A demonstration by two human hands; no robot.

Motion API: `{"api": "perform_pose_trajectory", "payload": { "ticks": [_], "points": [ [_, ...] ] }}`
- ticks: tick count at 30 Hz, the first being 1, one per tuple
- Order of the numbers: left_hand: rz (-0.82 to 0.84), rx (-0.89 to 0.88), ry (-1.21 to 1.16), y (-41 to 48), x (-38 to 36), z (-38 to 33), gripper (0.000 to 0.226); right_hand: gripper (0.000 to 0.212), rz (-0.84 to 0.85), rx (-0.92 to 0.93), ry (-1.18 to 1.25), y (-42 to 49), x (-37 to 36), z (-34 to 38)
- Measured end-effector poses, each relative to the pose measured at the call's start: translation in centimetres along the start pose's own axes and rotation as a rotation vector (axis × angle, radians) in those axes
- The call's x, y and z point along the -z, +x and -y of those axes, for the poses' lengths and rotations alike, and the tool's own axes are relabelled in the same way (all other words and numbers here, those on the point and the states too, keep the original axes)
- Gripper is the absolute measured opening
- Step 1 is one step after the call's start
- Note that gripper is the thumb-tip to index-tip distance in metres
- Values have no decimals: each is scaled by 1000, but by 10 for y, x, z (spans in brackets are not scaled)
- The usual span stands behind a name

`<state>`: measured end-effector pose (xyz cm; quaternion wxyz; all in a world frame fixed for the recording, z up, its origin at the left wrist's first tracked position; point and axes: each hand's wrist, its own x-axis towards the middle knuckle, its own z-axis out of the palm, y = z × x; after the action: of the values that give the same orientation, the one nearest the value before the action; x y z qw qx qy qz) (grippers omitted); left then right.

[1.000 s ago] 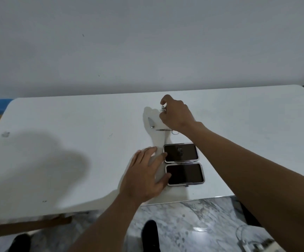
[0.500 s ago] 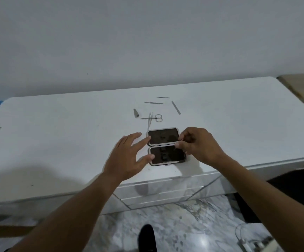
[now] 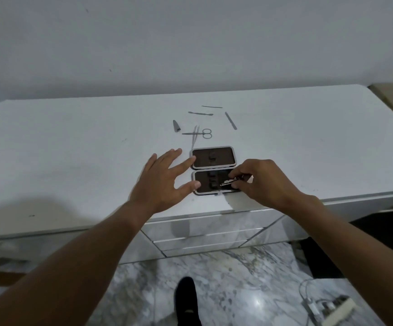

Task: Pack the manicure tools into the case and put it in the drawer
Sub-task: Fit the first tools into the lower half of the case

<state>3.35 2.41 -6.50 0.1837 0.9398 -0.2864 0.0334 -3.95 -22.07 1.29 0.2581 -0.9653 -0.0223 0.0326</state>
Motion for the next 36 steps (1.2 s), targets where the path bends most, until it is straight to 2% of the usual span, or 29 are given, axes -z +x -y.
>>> {"api": "perform_pose_trajectory", "payload": {
  "ticks": [10, 23, 36],
  "points": [
    [-3, 9, -23, 0, 2, -2, 69, 12, 19, 40, -30, 5, -2, 0],
    [-2, 21, -46, 0, 3, -3, 68, 21, 83, 88, -32, 8, -4, 8],
    [6, 33, -44, -1, 4, -3, 68, 20, 146, 38, -17, 13, -2, 15]
  ]
}}
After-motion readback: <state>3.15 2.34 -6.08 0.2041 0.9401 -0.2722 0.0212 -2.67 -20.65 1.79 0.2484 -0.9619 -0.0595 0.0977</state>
